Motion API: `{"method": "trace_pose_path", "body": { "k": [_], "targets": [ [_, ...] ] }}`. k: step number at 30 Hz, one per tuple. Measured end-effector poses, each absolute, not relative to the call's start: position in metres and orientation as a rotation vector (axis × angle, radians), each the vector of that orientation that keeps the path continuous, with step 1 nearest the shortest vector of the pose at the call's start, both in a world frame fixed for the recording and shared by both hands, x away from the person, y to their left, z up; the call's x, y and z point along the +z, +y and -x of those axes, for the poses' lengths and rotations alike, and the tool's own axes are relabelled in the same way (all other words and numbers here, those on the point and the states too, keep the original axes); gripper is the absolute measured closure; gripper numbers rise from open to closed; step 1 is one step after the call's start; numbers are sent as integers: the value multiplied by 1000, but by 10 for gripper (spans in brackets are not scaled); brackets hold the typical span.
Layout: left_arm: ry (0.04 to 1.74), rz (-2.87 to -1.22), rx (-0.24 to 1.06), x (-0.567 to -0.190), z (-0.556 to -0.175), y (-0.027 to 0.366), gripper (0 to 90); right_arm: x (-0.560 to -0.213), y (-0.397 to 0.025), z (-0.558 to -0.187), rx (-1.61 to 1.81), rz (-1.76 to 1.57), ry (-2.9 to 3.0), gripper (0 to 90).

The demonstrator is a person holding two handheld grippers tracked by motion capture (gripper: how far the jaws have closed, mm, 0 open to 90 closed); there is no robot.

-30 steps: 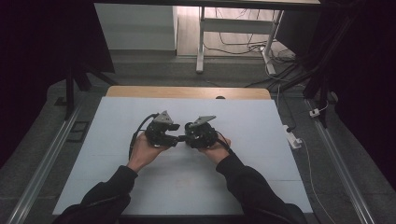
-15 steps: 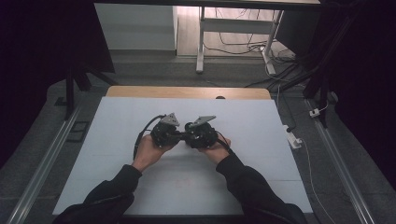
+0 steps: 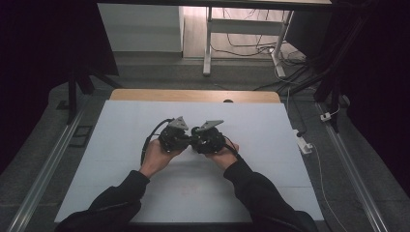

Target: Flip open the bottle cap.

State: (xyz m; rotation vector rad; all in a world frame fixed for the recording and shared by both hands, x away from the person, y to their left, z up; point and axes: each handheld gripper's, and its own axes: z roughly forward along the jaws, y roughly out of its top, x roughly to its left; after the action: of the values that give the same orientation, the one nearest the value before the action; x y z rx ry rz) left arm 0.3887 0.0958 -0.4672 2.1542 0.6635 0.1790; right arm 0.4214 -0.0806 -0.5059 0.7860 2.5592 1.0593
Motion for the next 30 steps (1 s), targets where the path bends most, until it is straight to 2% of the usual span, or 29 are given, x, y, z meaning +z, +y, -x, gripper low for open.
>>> {"method": "trace_pose_path", "body": {
  "k": [30],
  "targets": [
    [686,-2101,179,-452,-399,104,893,-507,-82,-424,1083,-803,2558,530]
  ]
}}
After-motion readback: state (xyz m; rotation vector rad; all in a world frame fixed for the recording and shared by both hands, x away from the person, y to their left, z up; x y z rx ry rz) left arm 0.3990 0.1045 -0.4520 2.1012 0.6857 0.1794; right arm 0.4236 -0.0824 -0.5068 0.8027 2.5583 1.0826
